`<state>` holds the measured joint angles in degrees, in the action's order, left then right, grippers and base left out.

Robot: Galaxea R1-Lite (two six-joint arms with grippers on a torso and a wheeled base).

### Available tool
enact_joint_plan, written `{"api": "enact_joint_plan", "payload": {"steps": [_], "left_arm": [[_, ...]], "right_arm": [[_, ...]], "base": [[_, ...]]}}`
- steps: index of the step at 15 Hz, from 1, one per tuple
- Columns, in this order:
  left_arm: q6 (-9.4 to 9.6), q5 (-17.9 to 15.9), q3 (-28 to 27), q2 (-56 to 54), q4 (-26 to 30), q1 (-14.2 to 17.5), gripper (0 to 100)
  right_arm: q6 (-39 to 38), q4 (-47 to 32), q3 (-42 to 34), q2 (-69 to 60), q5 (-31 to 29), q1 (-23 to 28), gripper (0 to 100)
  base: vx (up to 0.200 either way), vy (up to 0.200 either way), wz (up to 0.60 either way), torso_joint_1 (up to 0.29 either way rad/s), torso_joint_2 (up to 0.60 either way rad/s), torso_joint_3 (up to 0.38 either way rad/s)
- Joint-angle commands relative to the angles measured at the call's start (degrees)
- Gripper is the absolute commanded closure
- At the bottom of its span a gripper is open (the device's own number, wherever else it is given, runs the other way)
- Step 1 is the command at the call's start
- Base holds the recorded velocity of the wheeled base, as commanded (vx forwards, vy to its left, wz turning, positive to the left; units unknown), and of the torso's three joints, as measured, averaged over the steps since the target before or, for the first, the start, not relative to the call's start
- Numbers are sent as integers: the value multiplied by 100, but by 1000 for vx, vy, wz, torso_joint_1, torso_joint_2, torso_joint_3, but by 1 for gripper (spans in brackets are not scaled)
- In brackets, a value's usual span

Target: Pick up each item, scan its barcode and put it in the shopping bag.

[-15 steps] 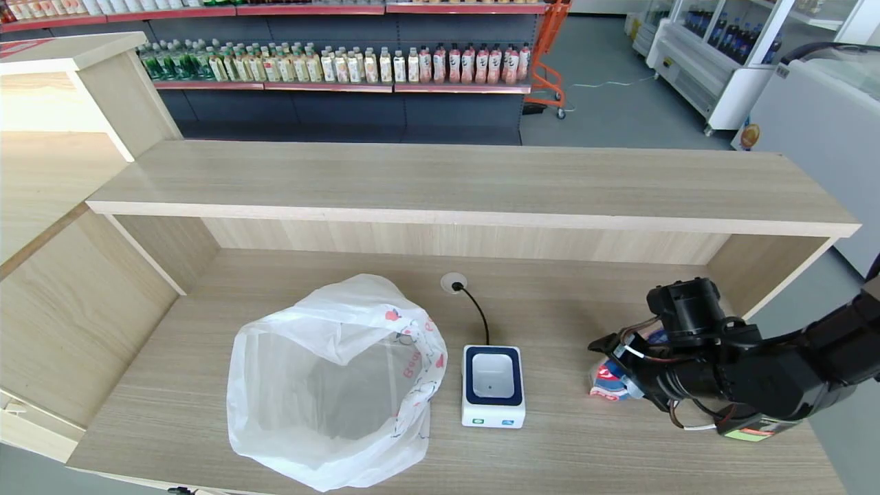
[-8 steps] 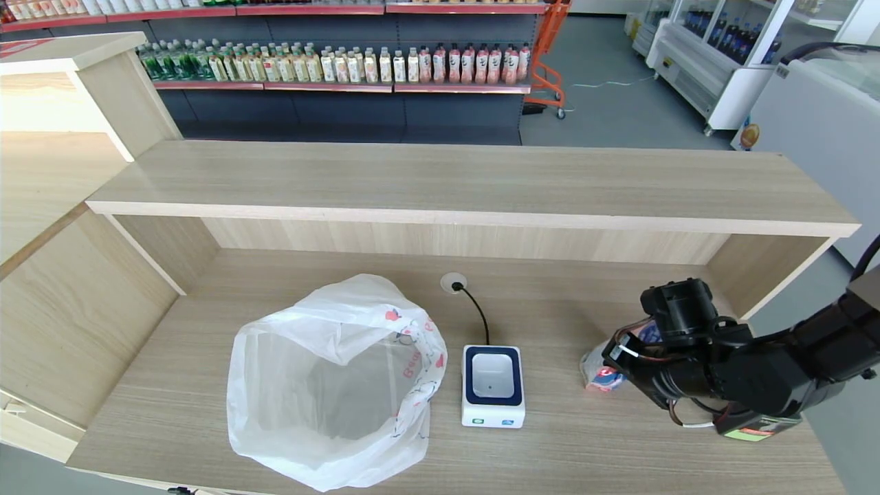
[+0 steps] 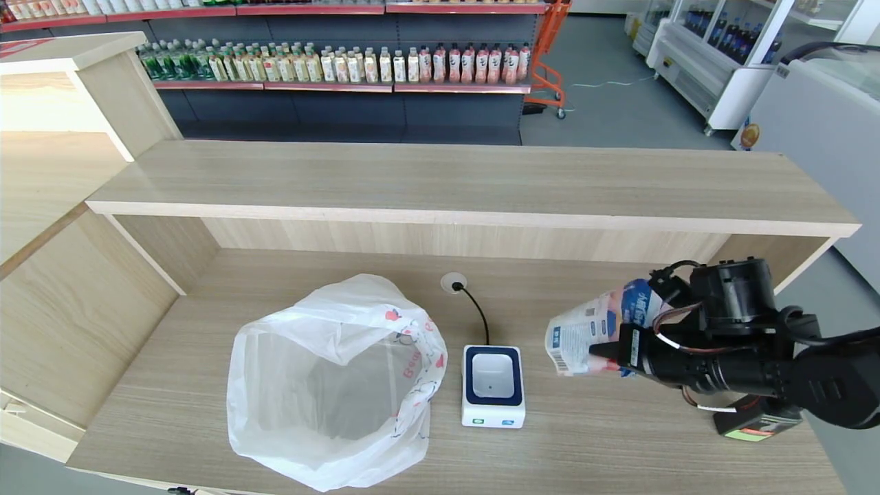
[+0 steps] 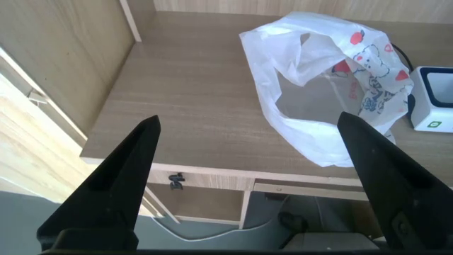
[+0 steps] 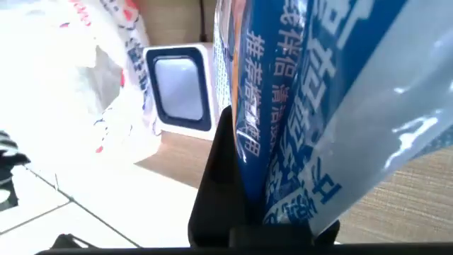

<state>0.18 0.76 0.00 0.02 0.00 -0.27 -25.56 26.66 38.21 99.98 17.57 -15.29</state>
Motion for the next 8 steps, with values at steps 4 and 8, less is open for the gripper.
{"api": "enact_joint_plan", "payload": {"steps": [4, 8], "left_arm": [[-1, 4, 0, -2, 0, 0, 0], [-1, 4, 0, -2, 0, -8, 0]], "right_arm": [[966, -275, -270, -1560, 2445, 140, 100], [711, -328, -489, -2079, 4027, -88, 100]], "base": [[0, 0, 0, 0, 0, 0], [0, 0, 0, 0, 0, 0]]}}
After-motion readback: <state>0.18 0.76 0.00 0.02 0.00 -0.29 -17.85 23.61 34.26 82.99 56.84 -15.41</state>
